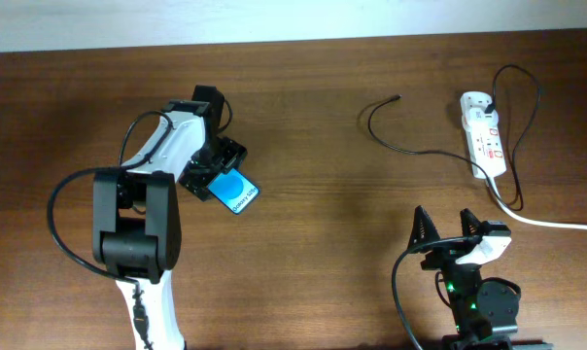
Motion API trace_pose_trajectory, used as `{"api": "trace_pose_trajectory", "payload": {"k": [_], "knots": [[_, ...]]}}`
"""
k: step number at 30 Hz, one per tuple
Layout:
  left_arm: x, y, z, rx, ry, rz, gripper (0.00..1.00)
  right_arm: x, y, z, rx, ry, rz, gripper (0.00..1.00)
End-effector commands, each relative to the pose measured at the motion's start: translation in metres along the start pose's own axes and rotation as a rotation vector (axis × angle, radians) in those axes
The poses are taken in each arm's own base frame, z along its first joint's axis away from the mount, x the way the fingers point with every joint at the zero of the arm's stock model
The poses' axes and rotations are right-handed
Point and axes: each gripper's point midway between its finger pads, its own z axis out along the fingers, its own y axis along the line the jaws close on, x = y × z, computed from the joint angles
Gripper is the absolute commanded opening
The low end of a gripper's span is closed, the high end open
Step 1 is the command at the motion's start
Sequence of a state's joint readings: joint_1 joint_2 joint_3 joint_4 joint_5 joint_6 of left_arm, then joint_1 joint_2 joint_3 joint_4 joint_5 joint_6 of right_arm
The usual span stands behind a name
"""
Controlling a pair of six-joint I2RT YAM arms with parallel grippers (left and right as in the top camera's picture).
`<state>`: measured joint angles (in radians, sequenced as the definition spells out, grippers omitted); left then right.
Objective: Plug charger to phone and switch on socket
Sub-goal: 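Lift the phone with the left gripper and tilt it upright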
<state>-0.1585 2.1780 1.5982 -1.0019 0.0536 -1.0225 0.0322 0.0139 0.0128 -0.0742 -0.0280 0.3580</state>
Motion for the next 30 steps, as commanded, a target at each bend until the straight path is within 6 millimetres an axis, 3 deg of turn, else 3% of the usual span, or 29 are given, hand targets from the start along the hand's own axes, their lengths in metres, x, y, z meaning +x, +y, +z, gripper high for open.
{"api": "trace_pose_trajectory", "payload": {"k": [1, 7, 9, 10, 14, 19, 30], "knots": [[0.004, 0.007, 0.011, -0.028, 0.020, -0.021, 0.99, 0.002, -0.001, 0.000, -0.002, 0.004, -0.010, 0.99], [0.014, 0.023, 0.027, -0.064, 0.051, -0.023, 0.99, 0.002, -0.001, 0.000, -0.002, 0.004, -0.010, 0.99], [0.014, 0.023, 0.027, -0.066, 0.054, -0.023, 0.89, 0.002, -0.001, 0.000, -0.002, 0.004, -0.010, 0.99], [0.016, 0.022, 0.027, -0.060, 0.063, -0.023, 0.77, 0.002, -0.001, 0.000, -0.002, 0.004, -0.010, 0.99], [0.019, 0.021, 0.027, -0.053, 0.075, -0.012, 0.66, 0.002, -0.001, 0.000, -0.002, 0.004, -0.010, 0.99], [0.022, 0.022, 0.026, -0.055, 0.092, -0.001, 0.60, 0.002, -0.001, 0.000, -0.002, 0.004, -0.010, 0.99], [0.043, -0.010, -0.021, 0.081, 0.258, 0.189, 0.54, 0.002, -0.001, 0.000, -0.002, 0.004, -0.010, 0.99]]}}
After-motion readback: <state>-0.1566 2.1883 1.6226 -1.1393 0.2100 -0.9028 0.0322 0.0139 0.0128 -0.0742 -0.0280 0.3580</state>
